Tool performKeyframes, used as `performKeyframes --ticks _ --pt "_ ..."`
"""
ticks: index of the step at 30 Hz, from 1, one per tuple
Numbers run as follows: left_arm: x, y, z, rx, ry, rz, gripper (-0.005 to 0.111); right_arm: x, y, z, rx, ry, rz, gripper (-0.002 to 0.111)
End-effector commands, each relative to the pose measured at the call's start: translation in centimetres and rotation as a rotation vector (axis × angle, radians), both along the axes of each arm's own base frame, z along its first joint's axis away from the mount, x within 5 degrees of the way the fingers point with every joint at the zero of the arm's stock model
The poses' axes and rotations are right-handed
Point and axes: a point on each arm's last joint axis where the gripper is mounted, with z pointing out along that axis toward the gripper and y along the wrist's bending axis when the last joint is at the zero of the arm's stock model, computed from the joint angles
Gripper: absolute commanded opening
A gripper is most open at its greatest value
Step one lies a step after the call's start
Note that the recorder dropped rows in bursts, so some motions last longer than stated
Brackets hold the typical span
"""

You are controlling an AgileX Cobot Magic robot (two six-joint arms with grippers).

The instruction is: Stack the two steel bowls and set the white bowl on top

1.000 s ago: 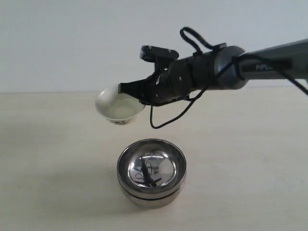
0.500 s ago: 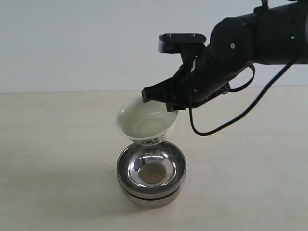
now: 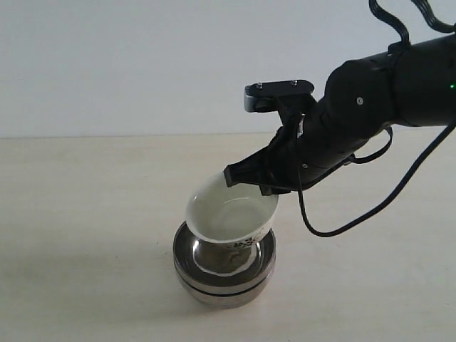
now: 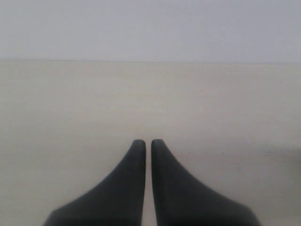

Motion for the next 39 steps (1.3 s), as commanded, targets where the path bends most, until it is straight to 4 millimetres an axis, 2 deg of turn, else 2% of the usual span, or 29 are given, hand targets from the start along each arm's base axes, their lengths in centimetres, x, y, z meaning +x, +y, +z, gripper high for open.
performKeyframes --ticks 1,12,21,34,37,39 --pt "0.0 0.0 0.0 -0.005 -0.007 -0.003 0.004 -0.5 -0.2 -0.3 -0.007 -0.012 0.02 0.0" --pt "0.0 0.0 0.0 -0.005 -0.007 -0.003 0.004 -0.5 -0.1 -1.8 0.031 -0.003 -0.005 0.0" --pt "0.0 0.0 0.0 -0.005 -0.007 -0.003 0.004 -1.6 2.2 -3.1 0.017 0.006 0.071 0.0" --pt "0.0 0.0 0.0 -0.005 -0.007 -0.003 0.004 -1.7 2.1 -3.7 -0.028 0.02 0.114 0.0" --pt "0.0 0.0 0.0 -0.005 -0.007 -0.003 0.004 -1.7 2.1 -3.7 -0.027 0.018 0.113 0.008" --pt "0.0 0.0 0.0 -0.005 -0.007 -0.003 0.004 -1.7 2.1 -3.7 -0.027 0.018 0.113 0.022"
